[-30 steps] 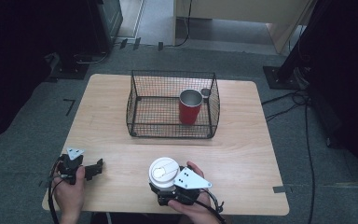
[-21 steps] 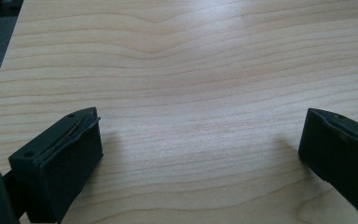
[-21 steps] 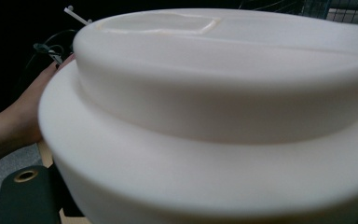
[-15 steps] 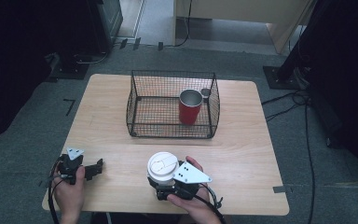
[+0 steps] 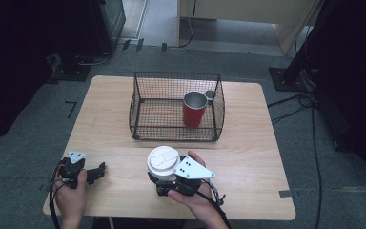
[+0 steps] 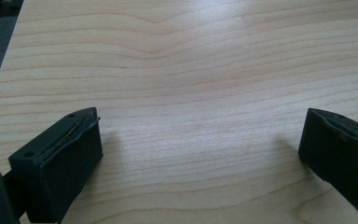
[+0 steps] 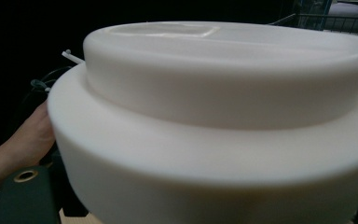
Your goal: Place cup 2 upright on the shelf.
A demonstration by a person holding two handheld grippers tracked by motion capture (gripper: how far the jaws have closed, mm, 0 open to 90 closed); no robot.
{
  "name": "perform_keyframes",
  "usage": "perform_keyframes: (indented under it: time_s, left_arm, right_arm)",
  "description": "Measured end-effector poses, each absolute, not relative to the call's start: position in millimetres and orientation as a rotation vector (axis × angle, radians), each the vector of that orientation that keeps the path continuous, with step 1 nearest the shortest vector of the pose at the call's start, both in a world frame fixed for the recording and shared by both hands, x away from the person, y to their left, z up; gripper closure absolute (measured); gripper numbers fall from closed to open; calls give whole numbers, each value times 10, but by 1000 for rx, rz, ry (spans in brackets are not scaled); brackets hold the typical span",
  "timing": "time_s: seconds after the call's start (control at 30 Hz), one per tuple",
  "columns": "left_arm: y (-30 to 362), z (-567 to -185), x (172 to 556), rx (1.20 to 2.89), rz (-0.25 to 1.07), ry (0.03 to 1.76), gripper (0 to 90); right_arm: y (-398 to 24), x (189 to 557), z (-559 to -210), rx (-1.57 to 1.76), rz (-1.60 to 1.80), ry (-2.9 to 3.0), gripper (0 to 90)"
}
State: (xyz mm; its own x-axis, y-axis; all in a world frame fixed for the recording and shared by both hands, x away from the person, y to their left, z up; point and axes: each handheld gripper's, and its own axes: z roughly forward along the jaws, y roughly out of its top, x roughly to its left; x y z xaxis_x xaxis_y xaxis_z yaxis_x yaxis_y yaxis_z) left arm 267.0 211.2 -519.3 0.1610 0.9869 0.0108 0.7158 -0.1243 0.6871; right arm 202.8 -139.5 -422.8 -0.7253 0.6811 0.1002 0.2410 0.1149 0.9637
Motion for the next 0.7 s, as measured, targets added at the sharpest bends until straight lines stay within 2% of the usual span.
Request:
perform_keyframes:
  time_s: [0.7]
  left_arm:
    - [2112, -5192, 2671, 1902, 652, 1611, 0]
  right_arm:
    - [-1310, 2281, -3884, 858, 1657, 1971, 157]
